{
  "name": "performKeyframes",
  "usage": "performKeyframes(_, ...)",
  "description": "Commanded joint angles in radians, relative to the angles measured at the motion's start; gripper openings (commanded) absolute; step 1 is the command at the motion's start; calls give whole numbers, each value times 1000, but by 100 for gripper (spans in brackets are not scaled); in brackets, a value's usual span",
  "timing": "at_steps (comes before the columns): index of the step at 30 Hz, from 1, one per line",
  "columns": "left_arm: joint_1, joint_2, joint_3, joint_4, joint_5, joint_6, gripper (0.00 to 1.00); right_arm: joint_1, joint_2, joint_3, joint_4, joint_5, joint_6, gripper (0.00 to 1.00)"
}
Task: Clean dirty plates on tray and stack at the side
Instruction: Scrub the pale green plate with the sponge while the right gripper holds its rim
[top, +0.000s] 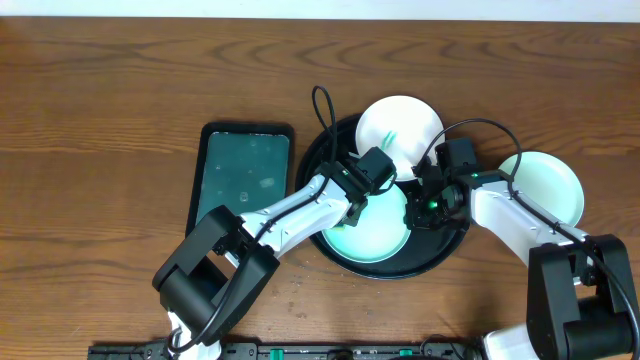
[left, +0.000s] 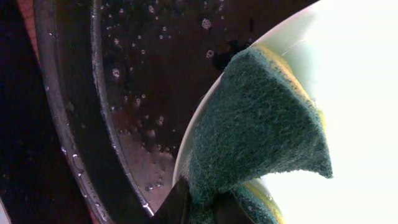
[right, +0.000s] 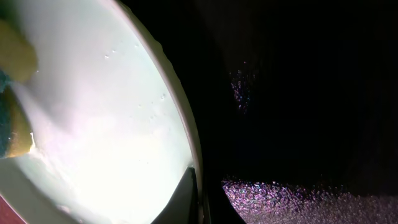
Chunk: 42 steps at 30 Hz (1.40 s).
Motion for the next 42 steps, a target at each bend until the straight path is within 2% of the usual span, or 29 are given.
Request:
performKeyframes(1, 49, 32, -33, 21, 13, -24, 7, -1, 26, -11, -14, 59, -5, 1)
performKeyframes(5, 48, 40, -39, 178, 489, -32, 7, -1, 26, -11, -14, 62, -5, 1)
performKeyframes(7, 37, 50, -48, 262, 629, -73, 7, -1, 26, -11, -14, 62, -5, 1)
performKeyframes(12, -13, 102, -48, 374, 778, -114, 7, -1, 26, -11, -14, 62, -6, 1)
performKeyframes(18, -70, 116, -48, 369, 818, -101, 7, -1, 26, -11, -14, 66, -9, 1)
performKeyframes(25, -74, 92, -48, 290, 773, -100, 7, -1, 26, -10, -13, 66, -8, 1)
performKeyframes(32, -72, 37, -42, 43, 382, -228, 7, -1, 26, -11, -10, 73, -8, 1)
performKeyframes(42, -47, 19, -42, -7, 32, -164, 7, -1, 26, -11, -11, 73, -8, 1)
